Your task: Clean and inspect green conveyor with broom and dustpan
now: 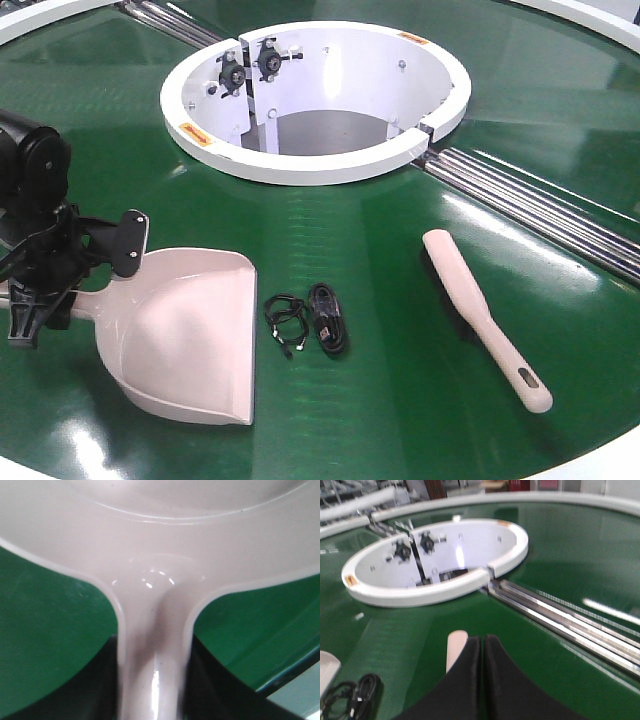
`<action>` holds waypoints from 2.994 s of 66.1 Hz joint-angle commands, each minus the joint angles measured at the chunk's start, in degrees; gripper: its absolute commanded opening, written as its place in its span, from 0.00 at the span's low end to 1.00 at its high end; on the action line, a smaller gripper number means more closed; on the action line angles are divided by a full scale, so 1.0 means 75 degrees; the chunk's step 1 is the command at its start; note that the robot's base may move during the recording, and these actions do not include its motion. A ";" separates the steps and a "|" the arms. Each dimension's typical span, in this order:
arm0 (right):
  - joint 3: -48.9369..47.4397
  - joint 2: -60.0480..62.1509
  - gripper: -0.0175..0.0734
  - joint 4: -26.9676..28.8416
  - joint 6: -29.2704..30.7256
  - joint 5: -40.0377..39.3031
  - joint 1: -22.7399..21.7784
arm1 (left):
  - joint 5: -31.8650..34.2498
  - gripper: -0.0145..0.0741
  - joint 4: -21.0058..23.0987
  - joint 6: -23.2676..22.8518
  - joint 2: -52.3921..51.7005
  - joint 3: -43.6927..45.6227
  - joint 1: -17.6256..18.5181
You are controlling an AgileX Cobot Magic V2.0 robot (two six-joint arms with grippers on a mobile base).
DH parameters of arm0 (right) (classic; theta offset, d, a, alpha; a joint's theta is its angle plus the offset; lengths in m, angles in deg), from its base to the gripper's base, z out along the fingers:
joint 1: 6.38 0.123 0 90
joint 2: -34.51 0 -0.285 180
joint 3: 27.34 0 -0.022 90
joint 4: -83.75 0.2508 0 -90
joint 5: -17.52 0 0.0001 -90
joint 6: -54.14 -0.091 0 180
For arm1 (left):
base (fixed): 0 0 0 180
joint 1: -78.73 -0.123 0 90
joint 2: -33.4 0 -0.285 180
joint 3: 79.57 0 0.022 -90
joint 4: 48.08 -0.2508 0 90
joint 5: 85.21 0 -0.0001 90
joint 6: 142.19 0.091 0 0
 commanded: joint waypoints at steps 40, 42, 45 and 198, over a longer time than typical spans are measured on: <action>-0.3722 -0.3731 0.88 0.1096 0.1661 0.3162 -0.0021 | -0.0066 0.15 0.0044 -0.0023 -0.0343 0.0210 0.0064; -0.3883 -0.3959 0.88 0.1191 0.1735 0.3307 -0.0021 | -0.0066 0.15 0.0044 -0.0023 -0.0343 0.0210 0.0064; -0.4067 -0.4229 0.87 0.1265 0.1764 0.3507 0.0015 | -0.0066 0.15 0.0044 -0.0023 -0.0343 0.0210 0.0064; -0.5630 -0.8815 0.19 0.0015 -0.0693 0.6645 0.2379 | -0.0066 0.15 0.0044 -0.0023 -0.0343 0.0210 0.0064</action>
